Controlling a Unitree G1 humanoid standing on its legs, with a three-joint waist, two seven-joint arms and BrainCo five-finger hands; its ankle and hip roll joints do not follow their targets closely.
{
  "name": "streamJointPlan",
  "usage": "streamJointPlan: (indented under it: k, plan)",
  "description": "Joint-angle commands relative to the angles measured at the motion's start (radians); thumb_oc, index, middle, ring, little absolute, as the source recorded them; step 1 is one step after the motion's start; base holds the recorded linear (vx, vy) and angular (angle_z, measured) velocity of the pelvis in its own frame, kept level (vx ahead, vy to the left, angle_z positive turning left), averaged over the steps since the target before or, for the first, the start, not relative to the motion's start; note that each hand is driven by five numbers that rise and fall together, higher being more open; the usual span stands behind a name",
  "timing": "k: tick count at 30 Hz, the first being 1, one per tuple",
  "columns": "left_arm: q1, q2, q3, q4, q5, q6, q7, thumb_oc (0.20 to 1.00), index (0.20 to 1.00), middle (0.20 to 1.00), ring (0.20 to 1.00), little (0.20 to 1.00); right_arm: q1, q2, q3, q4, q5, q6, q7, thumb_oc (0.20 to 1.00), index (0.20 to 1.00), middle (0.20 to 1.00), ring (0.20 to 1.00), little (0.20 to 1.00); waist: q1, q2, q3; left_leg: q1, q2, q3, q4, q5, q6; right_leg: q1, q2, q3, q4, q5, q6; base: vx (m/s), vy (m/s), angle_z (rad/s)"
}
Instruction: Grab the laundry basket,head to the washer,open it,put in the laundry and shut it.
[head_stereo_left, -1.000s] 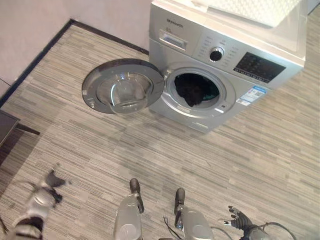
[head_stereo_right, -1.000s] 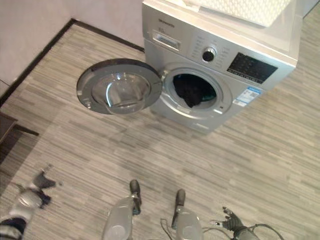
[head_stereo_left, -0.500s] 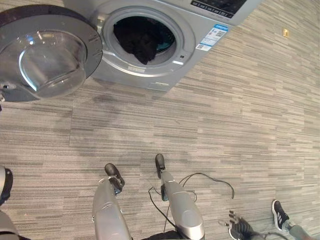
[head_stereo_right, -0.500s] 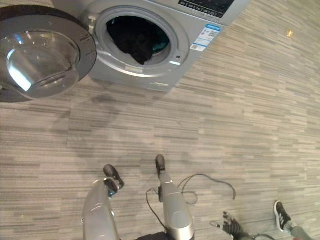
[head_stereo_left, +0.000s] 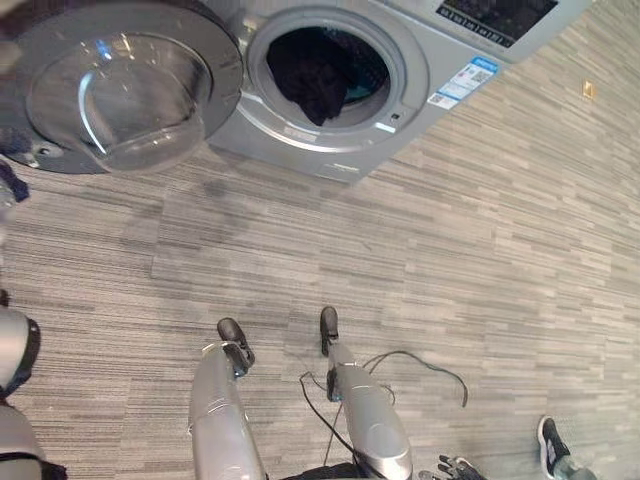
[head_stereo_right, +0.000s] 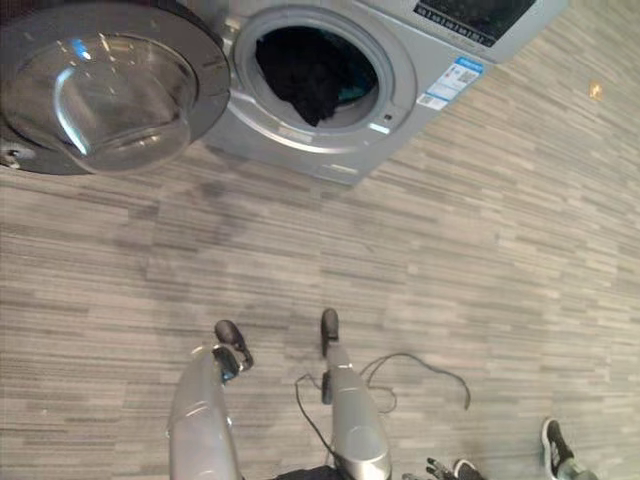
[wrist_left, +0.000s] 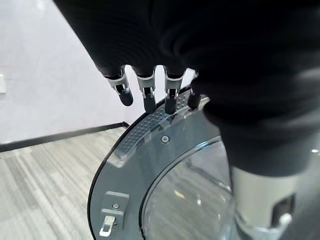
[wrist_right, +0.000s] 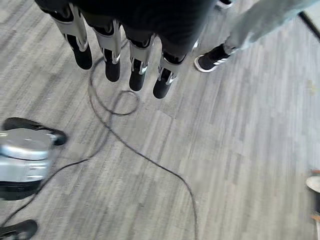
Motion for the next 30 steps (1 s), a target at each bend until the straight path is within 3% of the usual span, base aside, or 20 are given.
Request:
streamJointPlan:
  k: [1,5,9,17,23,27,30]
  plan:
    - [0.019,0.061,-0.057,-0.095,0.046,-0.027,-0.049,1.000,1.000,1.000,1.000,1.000,0.084,-0.085,-0.048,-0.031,0.021,0.010,-0.003,1.000,1.000,1.000,1.000,1.000,0.023,0.017,-0.053,0.054,0.017,-0.057,-0.142,0.073,-0.113,0.028,-0.152,-0.056,0.011,0.180,0.061,-0.01,-0.023,0.29]
    - [-0.028,0.101,-0.124,-0.177,0.038,-0.030,-0.101,1.000,1.000,1.000,1.000,1.000,0.093,-0.100,-0.074,0.010,-0.004,0.020,0.005,1.000,1.000,1.000,1.000,1.000,0.046,0.043,-0.064,0.113,-0.025,-0.063,-0.254,0.129,-0.122,0.053,-0.164,-0.083,0.023,0.172,0.061,-0.02,-0.026,0.17]
    - [-0.119,0.104,-0.185,-0.128,0.038,-0.029,-0.094,1.000,1.000,1.000,1.000,1.000,0.073,-0.112,-0.076,0.071,-0.027,0.022,-0.005,1.000,1.000,1.000,1.000,1.000,0.054,0.056,-0.069,0.147,-0.049,-0.070,-0.317,0.170,-0.127,0.072,-0.172,-0.103,0.032,0.160,0.061,-0.02,-0.043,0.19]
    - [-0.216,0.053,-0.213,0.061,0.024,-0.025,-0.079,1.000,1.000,1.000,1.000,1.000,0.018,-0.134,-0.057,0.050,0.009,0.021,-0.016,1.000,1.000,1.000,1.000,1.000,0.047,0.069,-0.070,0.120,-0.062,-0.072,-0.302,0.165,-0.130,0.065,-0.185,-0.120,0.000,0.195,0.061,-0.03,-0.002,0.07]
    - [-0.221,-0.016,-0.178,0.205,-0.001,0.003,-0.082,1.000,1.000,1.000,1.000,1.000,0.005,-0.155,-0.024,-0.016,0.036,0.018,-0.027,1.000,1.000,1.000,1.000,1.000,-0.005,0.030,-0.059,0.046,-0.043,-0.074,-0.259,0.153,-0.134,0.019,-0.161,-0.086,-0.020,0.231,0.061,-0.07,0.013,0.01]
    - [-0.205,-0.059,-0.142,0.253,-0.014,0.024,-0.077,1.000,1.000,1.000,1.000,1.000,0.013,-0.153,-0.012,-0.042,0.044,0.018,-0.036,1.000,1.000,1.000,1.000,1.000,-0.045,-0.017,-0.052,-0.021,-0.004,-0.084,-0.181,0.122,-0.135,-0.017,-0.135,-0.059,-0.024,0.237,0.061,-0.03,-0.002,-0.15]
    - [-0.167,-0.096,-0.122,0.248,-0.004,0.028,-0.077,1.000,1.000,1.000,1.000,1.000,0.015,-0.147,0.002,-0.030,0.027,0.020,-0.043,1.000,1.000,1.000,1.000,1.000,-0.057,-0.027,-0.049,-0.043,0.018,-0.093,-0.155,0.111,-0.137,-0.026,-0.123,-0.044,-0.027,0.232,0.061,0.01,0.005,-0.11]
